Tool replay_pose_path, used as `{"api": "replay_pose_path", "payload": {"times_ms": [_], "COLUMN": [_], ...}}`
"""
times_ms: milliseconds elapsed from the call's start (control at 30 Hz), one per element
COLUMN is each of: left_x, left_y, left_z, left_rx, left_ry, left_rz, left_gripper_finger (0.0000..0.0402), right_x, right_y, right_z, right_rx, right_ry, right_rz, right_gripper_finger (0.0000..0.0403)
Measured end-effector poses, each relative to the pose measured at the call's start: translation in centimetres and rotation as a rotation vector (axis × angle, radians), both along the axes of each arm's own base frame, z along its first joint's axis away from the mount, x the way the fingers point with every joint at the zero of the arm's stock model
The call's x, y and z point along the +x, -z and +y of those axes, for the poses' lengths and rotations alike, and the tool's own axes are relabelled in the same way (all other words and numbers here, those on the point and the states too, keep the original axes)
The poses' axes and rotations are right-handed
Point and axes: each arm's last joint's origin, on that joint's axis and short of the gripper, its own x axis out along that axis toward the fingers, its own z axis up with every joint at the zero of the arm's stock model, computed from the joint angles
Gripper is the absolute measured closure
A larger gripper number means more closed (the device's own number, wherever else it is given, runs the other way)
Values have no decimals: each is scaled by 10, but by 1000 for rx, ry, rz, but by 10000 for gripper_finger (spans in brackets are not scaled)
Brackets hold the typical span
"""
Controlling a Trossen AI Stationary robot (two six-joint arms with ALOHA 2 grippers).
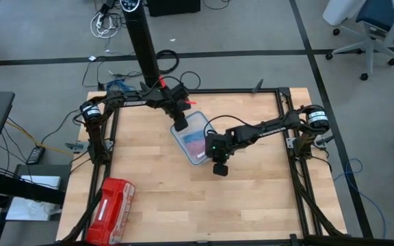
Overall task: Roll bandage
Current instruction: Close the lid of the tupperware
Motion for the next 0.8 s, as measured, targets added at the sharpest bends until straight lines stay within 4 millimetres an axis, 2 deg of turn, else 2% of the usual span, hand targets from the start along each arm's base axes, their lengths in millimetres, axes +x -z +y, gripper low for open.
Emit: {"api": "replay_pose_path", "payload": {"times_ms": [167, 300, 433, 633, 800], "left_x": [-4, -5, -4, -4, -5], "left_y": [-2, -10, -29, -76, -84], "left_z": [8, 15, 23, 27, 30], "left_rx": [-76, -92, -60, 46, 56], "left_ry": [-18, -20, -10, 4, -21], "left_rz": [-39, -85, -165, -339, -319], "left_gripper_finger": [401, 401, 402, 401, 401], "right_x": [-7, -15, -22, -30, -33], "right_y": [-4, -16, -30, -53, -57], "right_z": [11, 17, 20, 16, 11], "right_rx": [26, 17, 25, 25, 25], "right_ry": [26, 37, 64, 135, 152], "right_rz": [53, 48, 35, -44, -48], "right_gripper_finger": [403, 403, 403, 403, 403]}}
